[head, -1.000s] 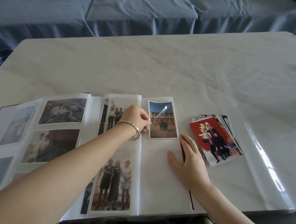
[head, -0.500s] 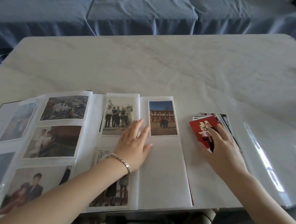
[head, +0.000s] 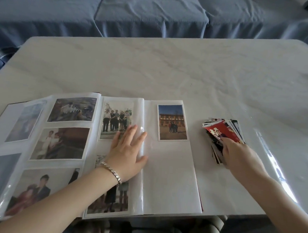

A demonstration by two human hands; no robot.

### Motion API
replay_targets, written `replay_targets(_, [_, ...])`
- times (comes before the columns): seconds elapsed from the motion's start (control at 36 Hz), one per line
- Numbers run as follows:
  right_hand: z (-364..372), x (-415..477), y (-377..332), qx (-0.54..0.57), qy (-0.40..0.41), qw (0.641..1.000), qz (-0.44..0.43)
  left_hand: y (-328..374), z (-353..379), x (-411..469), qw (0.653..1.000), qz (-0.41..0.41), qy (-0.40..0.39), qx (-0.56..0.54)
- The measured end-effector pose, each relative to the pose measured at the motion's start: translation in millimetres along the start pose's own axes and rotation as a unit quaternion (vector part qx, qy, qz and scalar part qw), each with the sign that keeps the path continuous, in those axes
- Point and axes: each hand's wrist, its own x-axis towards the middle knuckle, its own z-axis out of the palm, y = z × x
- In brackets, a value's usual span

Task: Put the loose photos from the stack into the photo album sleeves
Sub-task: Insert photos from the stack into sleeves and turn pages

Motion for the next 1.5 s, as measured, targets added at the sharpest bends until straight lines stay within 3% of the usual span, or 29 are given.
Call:
replay_targets(0.14, [-11.0, -10.7, -7.6, 0.038, 0.046, 0.998, -0.022, -1.1, -4.1, -7.2, 0.989, 0.102, 0.089, -0.065])
replay_targets(0.22, [-18.9, -25.2, -28.6, 0.131, 0.106, 0.983, -0.076, 3.3, -12.6, -11.2, 0.972, 0.181, 0.12, -0.085])
replay_targets(0.31, [-18.8, -37.3, -56.0, 0.203, 0.118, 0.959, -0.156, 5.8, -12.2, -15.3, 0.964, 0.206, 0.136, -0.104])
replay_targets(0.39, [-10.2, -45.8, -78.7, 0.248, 0.045, 0.948, -0.192, 7.9, -14.9, -21.2, 0.959, 0.113, 0.092, -0.243])
replay_targets(0.47, [4.1, -52.4, -97.7, 0.255, -0.023, 0.941, -0.222, 12.4, -23.7, -23.0, 0.919, -0.013, 0.018, -0.393])
replay_targets(0.58, [18.5, -58.3, -117.6, 0.229, -0.075, 0.924, -0.297, 13.9, -25.2, -21.3, 0.896, -0.08, 0.012, -0.437])
replay_targets(0.72, [22.3, -61.7, -116.2, 0.248, -0.106, 0.915, -0.3, 10.4, -18.2, -13.7, 0.892, -0.16, 0.082, -0.414])
replay_targets(0.83, [17.1, -50.8, -89.7, 0.22, -0.087, 0.942, -0.238, 6.6, -23.6, -9.5, 0.877, -0.217, 0.141, -0.404])
replay_targets(0.94, [14.7, -31.7, -60.1, 0.178, -0.029, 0.973, -0.147, 7.5, -34.6, -11.6, 0.911, -0.197, 0.21, -0.296])
replay_targets(1.06, [23.9, -28.0, -50.0, 0.165, -0.065, 0.977, -0.115, 15.1, -44.5, -22.2, 0.941, -0.14, 0.237, -0.196])
replay_targets(1.17, [39.6, -31.6, -49.1, 0.149, -0.054, 0.981, -0.108, 24.3, -54.5, -28.5, 0.959, -0.081, 0.226, -0.148])
replay_targets(1.36, [50.6, -36.4, -50.0, 0.147, -0.028, 0.984, -0.101, 29.4, -61.2, -26.5, 0.976, -0.075, 0.183, -0.094])
replay_targets(1.5, [53.1, -36.1, -49.8, 0.13, -0.013, 0.985, -0.11, 27.5, -50.8, -24.1, 0.978, -0.056, 0.16, -0.125])
